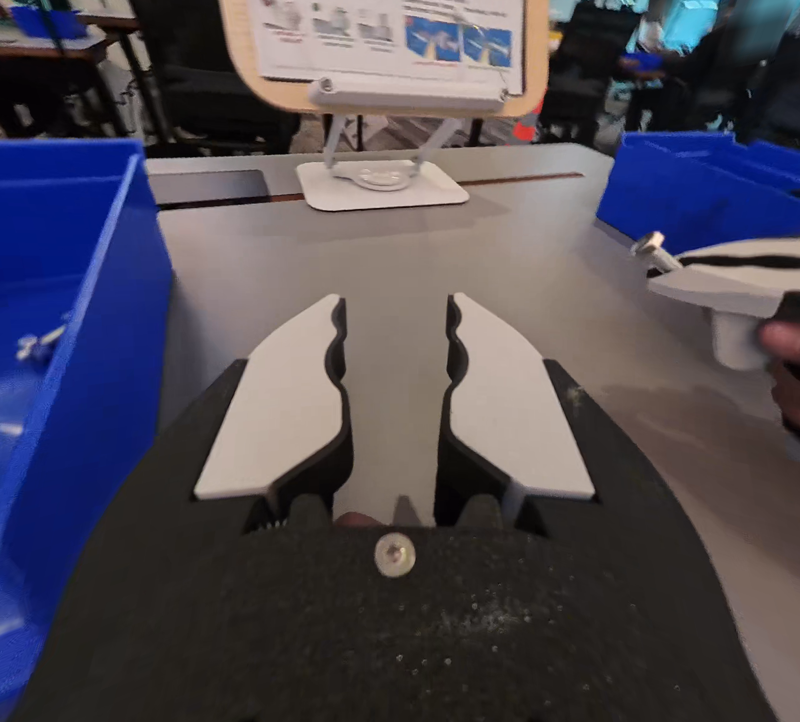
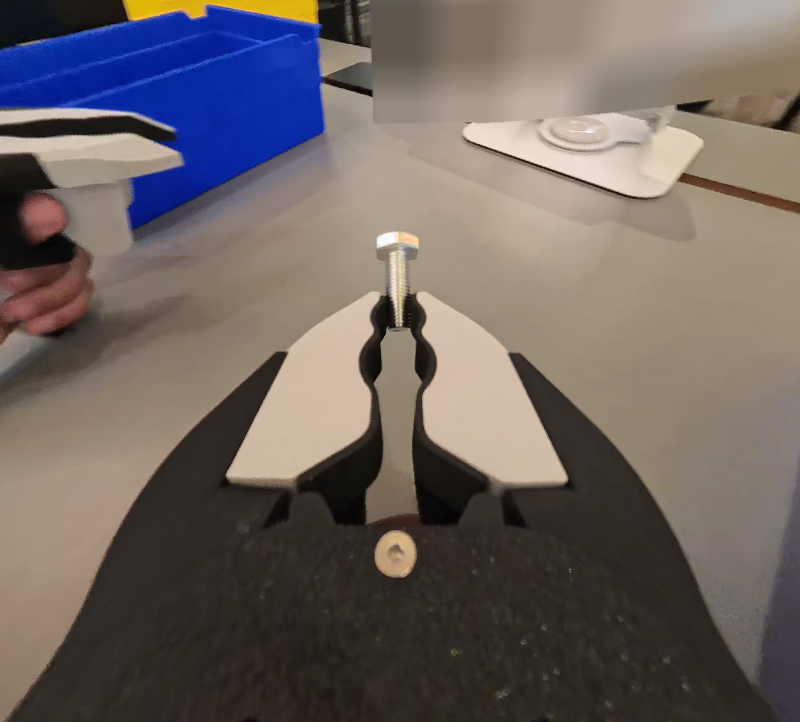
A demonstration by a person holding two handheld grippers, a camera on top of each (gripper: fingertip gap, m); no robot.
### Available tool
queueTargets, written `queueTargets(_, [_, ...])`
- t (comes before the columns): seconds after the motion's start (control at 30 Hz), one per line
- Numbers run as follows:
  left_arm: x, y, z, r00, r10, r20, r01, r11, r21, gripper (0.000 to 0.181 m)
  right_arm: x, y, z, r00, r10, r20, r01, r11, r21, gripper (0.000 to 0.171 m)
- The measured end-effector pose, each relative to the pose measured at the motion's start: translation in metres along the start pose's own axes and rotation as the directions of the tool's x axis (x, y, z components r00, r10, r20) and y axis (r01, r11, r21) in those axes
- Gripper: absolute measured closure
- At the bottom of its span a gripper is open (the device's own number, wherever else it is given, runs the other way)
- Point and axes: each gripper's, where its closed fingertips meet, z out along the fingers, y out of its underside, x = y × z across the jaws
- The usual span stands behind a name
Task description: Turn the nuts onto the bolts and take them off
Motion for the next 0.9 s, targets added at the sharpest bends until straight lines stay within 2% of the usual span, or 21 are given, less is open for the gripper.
queueTargets(0.07, [-0.002, 0.001, -0.007, 0.999, -0.039, 0.027, 0.038, 0.998, 0.039, 0.138, 0.007, 0.005, 0.0, 0.997, 0.01, -0.076, -0.01, 1.0, 0.004, 0.161])
queueTargets(0.17, [0.005, -0.001, -0.011, 0.999, 0.025, 0.033, -0.027, 0.998, 0.058, 0.138, 0.013, 0.01, -0.001, 0.991, 0.016, -0.135, -0.016, 1.0, -0.002, 0.161])
queueTargets(0.37, [0.014, 0.003, -0.008, 0.991, 0.119, 0.053, -0.122, 0.992, 0.043, 0.138, 0.018, 0.011, 0.0, 0.985, 0.018, -0.173, -0.019, 1.0, -0.003, 0.161])
queueTargets(0.57, [0.011, 0.004, -0.007, 0.997, 0.069, 0.031, -0.07, 0.997, 0.032, 0.136, 0.03, -0.003, -0.008, 0.978, 0.008, -0.209, -0.006, 1.0, 0.011, 0.161])
queueTargets(0.67, [0.011, 0.004, -0.007, 0.998, 0.058, 0.024, -0.058, 0.998, 0.028, 0.135, 0.072, -0.046, -0.035, 0.946, -0.031, -0.322, 0.05, 0.997, 0.052, 0.161])
queueTargets(0.8, [0.012, 0.005, -0.006, 0.997, 0.071, 0.023, -0.071, 0.997, 0.023, 0.135, 0.169, -0.104, -0.078, 0.862, -0.047, -0.505, 0.08, 0.996, 0.044, 0.161])
queueTargets(0.9, [0.016, 0.006, -0.006, 0.994, 0.103, 0.02, -0.104, 0.994, 0.02, 0.134, 0.248, -0.103, -0.092, 0.794, -0.074, -0.603, 0.045, 0.997, -0.063, 0.161])
